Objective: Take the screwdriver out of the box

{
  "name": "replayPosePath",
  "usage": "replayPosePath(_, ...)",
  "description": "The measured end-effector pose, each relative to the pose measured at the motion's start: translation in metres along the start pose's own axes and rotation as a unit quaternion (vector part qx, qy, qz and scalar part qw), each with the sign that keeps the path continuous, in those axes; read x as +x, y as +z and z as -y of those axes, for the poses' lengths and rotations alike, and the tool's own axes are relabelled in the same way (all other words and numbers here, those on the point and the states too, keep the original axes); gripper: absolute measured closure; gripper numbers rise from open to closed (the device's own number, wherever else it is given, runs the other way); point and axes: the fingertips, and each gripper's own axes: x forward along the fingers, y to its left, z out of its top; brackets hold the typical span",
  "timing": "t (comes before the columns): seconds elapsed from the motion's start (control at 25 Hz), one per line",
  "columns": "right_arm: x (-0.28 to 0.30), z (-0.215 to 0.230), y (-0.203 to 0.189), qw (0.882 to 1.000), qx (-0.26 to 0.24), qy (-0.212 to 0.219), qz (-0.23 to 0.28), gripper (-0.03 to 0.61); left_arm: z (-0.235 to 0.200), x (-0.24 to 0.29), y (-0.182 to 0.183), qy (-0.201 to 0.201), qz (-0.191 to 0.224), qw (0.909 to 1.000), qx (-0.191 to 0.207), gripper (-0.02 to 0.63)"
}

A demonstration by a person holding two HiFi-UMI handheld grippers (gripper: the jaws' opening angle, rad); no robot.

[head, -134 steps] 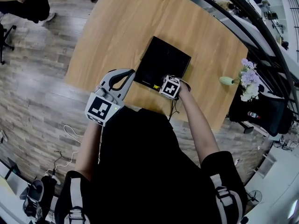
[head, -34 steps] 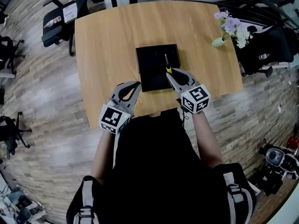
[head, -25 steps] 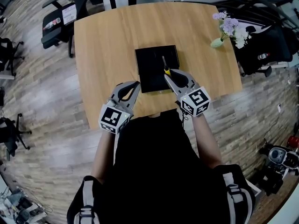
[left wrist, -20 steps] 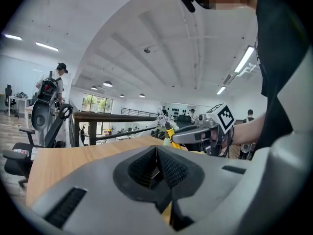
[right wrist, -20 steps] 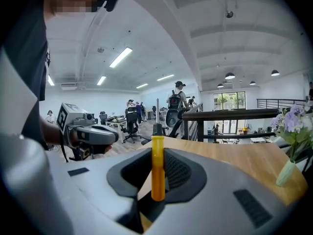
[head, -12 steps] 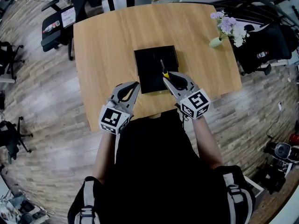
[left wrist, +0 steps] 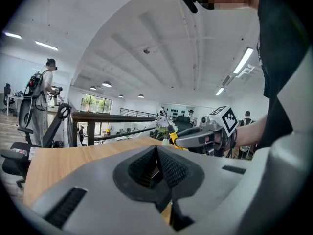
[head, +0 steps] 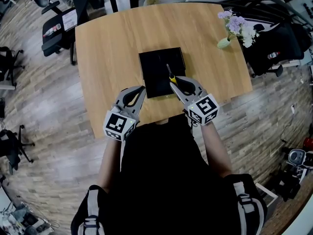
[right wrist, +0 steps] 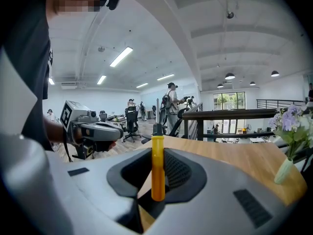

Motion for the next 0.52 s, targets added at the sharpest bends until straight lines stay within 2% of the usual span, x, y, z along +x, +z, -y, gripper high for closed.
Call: replayPosePath(0.52, -0.0034, 0.0092, -0.0003, 1.000, -0.001, -0.008, -0.003, 0.492, 0.0021, 0.0099, 0.0026, -0.005, -0.001, 1.0000, 0.000, 0.591)
